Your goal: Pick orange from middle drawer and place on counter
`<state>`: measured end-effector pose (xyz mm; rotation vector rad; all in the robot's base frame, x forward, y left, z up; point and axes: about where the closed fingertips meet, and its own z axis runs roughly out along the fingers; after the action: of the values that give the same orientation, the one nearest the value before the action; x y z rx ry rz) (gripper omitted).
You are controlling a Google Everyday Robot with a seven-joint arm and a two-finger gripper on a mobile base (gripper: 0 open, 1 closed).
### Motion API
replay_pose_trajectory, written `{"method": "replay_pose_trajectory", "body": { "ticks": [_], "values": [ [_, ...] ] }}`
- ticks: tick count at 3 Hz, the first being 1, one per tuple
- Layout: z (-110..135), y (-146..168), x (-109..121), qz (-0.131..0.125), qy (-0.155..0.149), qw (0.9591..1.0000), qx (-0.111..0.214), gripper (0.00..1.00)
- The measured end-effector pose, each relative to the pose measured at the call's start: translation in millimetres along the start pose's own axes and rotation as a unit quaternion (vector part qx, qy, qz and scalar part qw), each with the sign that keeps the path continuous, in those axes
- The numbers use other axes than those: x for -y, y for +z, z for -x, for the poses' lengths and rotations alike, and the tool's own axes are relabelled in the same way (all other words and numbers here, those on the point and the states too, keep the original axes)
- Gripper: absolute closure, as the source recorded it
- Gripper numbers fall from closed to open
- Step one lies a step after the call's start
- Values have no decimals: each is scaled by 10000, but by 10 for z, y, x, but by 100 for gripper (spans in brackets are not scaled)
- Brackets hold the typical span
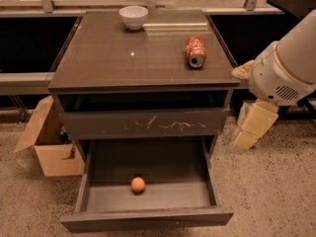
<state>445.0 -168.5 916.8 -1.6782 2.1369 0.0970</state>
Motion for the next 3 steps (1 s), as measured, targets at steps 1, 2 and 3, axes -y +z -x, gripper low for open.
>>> {"method": "replay_pose_trajectory", "body": {
  "ticks": [1, 2, 3],
  "values": [
    [0, 1, 0, 0, -1, 10000, 0, 0],
    [-7, 321, -72, 26, -154, 9999, -8, 0],
    [-37, 766, -187, 32, -360, 9993, 99, 0]
  ]
}}
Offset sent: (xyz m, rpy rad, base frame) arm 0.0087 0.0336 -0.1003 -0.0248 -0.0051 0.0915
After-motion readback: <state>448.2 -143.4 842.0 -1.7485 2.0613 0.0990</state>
